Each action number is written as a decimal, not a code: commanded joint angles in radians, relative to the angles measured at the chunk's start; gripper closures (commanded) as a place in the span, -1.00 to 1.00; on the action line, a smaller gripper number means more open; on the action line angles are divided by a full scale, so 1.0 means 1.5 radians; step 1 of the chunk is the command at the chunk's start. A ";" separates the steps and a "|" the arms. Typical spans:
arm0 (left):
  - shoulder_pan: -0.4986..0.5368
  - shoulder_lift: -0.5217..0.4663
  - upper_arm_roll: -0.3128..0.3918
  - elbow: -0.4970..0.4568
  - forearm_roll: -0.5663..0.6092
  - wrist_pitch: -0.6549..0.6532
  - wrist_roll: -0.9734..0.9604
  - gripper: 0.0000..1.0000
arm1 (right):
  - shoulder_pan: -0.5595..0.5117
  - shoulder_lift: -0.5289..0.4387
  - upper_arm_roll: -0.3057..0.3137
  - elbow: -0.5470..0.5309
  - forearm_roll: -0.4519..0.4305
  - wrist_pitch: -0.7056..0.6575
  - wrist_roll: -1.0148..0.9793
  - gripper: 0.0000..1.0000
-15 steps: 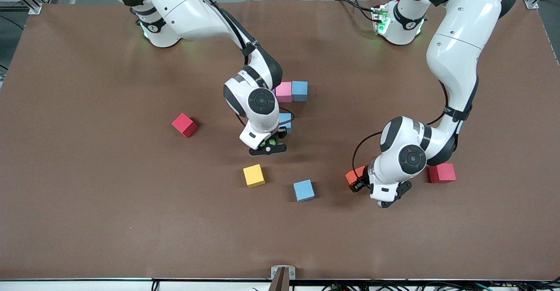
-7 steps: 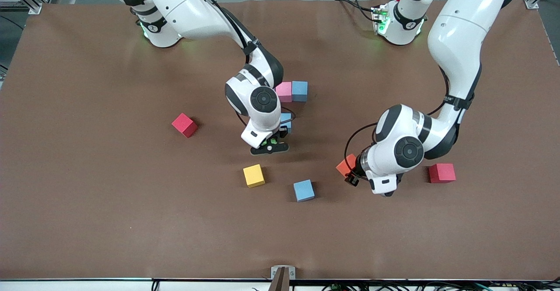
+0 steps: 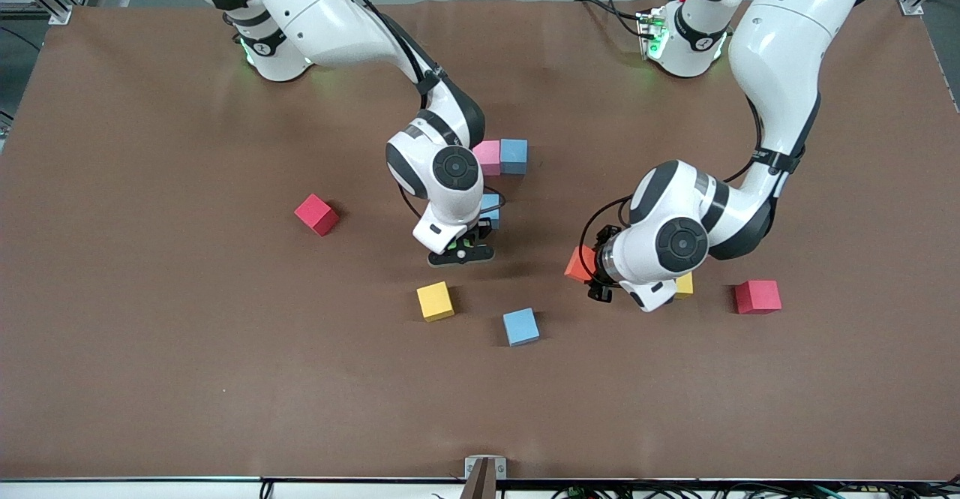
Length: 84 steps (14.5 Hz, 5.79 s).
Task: Arrange 11 blocks into digit 3
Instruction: 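Lift the orange cube with the left gripper while the right gripper holds green, then lower the orange cube beside the light blue cube with the left gripper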
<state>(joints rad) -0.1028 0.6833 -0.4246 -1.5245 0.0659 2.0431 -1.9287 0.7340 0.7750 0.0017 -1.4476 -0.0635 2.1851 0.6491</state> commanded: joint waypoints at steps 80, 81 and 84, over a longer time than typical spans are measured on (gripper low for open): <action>-0.126 -0.042 -0.035 -0.120 0.064 0.056 -0.385 -1.00 | -0.007 -0.024 -0.004 -0.050 -0.023 0.050 0.117 -1.00; -0.124 -0.047 -0.035 -0.115 0.064 0.045 -0.378 -1.00 | -0.006 -0.024 -0.004 -0.058 -0.024 0.050 0.117 -1.00; -0.100 -0.055 -0.034 -0.081 0.064 0.001 -0.309 -1.00 | 0.000 -0.026 -0.005 -0.075 -0.031 0.060 0.116 -1.00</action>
<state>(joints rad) -0.2811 0.6225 -0.4719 -1.6770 0.1470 2.1046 -2.4518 0.7215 0.7470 -0.0003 -1.5226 -0.0811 2.2486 0.7981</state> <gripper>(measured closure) 0.000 0.000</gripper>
